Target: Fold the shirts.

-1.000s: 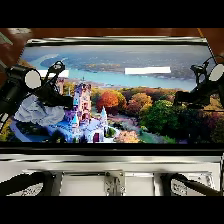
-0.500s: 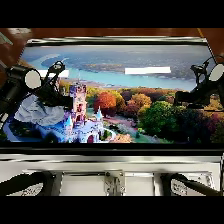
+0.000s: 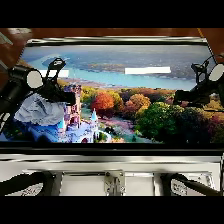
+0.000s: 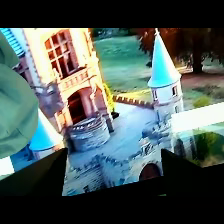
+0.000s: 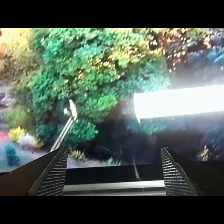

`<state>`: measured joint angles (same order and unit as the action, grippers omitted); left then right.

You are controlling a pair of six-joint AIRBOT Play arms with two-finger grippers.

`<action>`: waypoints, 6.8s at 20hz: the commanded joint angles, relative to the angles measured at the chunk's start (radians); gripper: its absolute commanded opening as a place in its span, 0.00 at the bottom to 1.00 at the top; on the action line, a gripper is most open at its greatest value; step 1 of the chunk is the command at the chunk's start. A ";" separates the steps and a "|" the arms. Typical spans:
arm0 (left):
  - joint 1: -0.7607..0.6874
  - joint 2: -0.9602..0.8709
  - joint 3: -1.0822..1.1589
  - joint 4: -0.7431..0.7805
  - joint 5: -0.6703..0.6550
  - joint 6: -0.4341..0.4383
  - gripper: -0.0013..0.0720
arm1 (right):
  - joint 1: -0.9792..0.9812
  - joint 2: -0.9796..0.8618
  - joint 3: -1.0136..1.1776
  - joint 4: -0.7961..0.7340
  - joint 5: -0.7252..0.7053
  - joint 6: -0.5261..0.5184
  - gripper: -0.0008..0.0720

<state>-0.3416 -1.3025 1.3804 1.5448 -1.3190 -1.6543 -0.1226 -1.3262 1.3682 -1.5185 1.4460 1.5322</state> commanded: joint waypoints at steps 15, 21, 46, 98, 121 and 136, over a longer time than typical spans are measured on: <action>0.669 -0.359 0.107 0.050 0.092 -0.114 1.00 | 0.001 -0.001 0.001 0.036 -0.084 0.021 0.97; 0.657 -0.495 0.108 -0.117 0.267 -0.056 1.00 | 0.001 -0.001 0.001 0.131 -0.021 0.137 0.97; -0.179 0.274 0.171 -0.201 0.381 -0.045 0.08 | 0.001 0.362 0.006 -0.047 0.128 -0.009 0.96; -0.012 -0.194 -0.572 -1.132 0.497 0.320 0.08 | 0.276 -0.108 -0.606 0.894 -0.307 -0.322 0.97; 0.150 0.404 0.489 -0.614 0.304 0.288 0.08 | 0.136 0.478 0.454 0.544 -0.214 -0.214 0.11; 0.096 0.409 -0.243 -0.471 -0.068 0.047 0.08 | 0.137 0.138 0.346 0.388 0.157 -0.178 0.11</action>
<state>-0.2317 -0.8921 1.3842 1.0657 -1.4017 -1.5642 0.0143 -1.0622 1.7733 -1.1202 1.5837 1.3491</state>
